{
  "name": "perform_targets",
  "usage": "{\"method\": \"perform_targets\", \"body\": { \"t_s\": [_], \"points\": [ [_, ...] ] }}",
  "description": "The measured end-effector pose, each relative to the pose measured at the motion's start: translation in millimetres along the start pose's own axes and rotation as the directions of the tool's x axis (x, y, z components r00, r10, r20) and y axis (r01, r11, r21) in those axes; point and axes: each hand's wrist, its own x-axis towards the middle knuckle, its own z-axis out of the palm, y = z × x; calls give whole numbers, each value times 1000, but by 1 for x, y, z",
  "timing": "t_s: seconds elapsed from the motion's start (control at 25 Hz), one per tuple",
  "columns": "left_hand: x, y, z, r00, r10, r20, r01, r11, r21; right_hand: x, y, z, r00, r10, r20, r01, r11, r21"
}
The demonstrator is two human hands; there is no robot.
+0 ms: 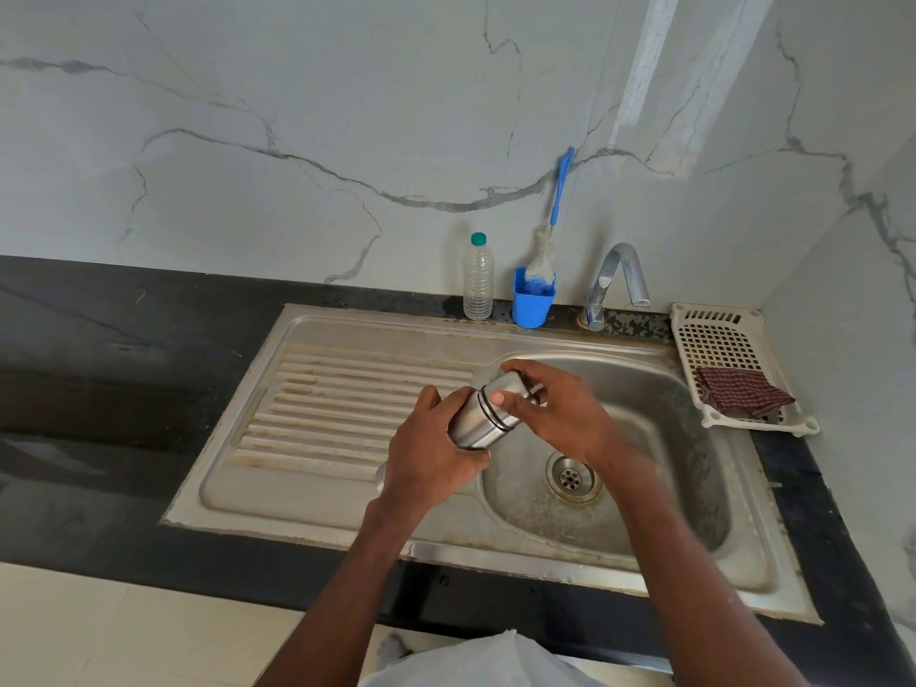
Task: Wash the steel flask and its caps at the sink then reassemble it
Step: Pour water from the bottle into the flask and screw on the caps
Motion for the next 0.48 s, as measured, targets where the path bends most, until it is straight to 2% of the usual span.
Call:
{"method": "perform_targets", "body": {
  "t_s": [0.12, 0.2, 0.36, 0.44, 0.48],
  "points": [
    [1, -1, -2, 1000, -4, -6, 4, 1000, -19, -1, 4, -2, 998, 1, 69, -4, 999, 46],
    [2, -3, -2, 1000, -8, -8, 8, 1000, -20, 0, 4, -1, 999, 11, 43, -13, 999, 49],
    [4, -5, -4, 1000, -8, 14, 9, 1000, -21, 2, -13, 5, 998, 48, -36, -51, 994, -97],
    [6, -6, -4, 1000, -11, 24, 11, 1000, -29, 4, -12, 6, 999, 52, 5, -50, 986, -156],
    [6, -6, -5, 1000, -16, 23, 16, 999, -32, 5, -9, 4, 997, 68, 39, -63, 990, -124]
  ]
}}
